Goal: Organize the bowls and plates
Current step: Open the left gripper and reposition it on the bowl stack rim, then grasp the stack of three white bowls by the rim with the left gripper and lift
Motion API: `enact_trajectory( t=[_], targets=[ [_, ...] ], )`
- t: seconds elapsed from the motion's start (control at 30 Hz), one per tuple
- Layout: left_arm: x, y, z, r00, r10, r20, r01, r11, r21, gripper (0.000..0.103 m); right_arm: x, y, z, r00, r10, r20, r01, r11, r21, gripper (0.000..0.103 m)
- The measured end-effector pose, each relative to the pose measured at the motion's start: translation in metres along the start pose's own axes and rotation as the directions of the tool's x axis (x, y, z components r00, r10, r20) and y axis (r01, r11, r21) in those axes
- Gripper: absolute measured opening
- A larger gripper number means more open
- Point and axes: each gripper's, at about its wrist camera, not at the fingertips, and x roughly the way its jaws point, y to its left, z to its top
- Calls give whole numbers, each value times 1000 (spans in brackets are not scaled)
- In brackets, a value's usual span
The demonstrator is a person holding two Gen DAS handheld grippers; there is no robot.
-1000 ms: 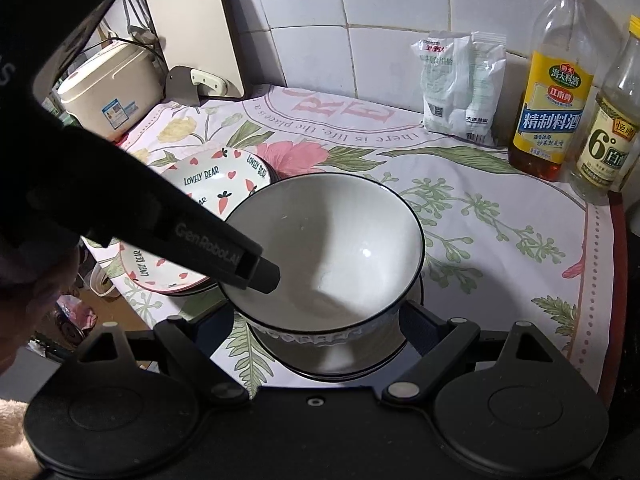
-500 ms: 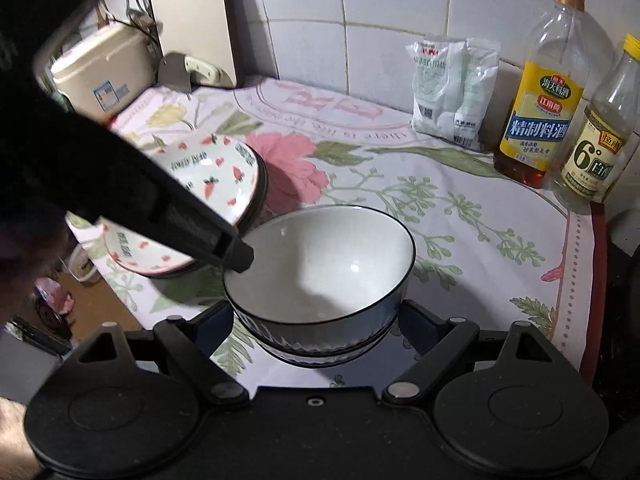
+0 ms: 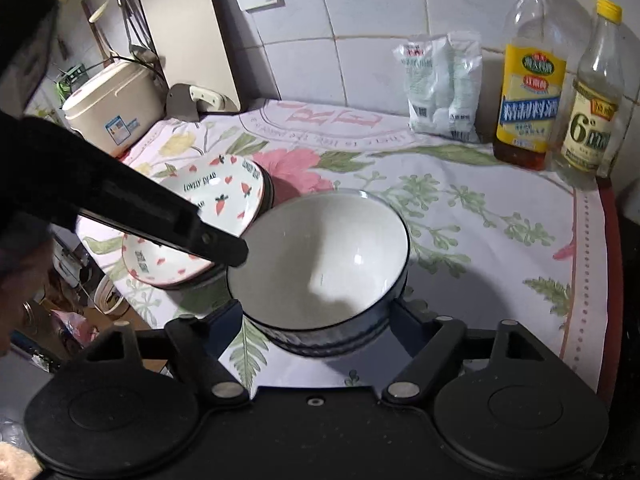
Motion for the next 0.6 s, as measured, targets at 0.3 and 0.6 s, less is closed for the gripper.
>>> enact_trajectory(
  t=[0.3,0.6],
  targets=[
    [-22,9,-16,997,-44,60,44,999,13,16,-26,32,-16,991,-99,91,107,990,-93,87],
    [-45,23,-44,980,-147,135,147,989,11,32,-56,65,-43,963,-158,217,184,978,-102,92]
  ],
)
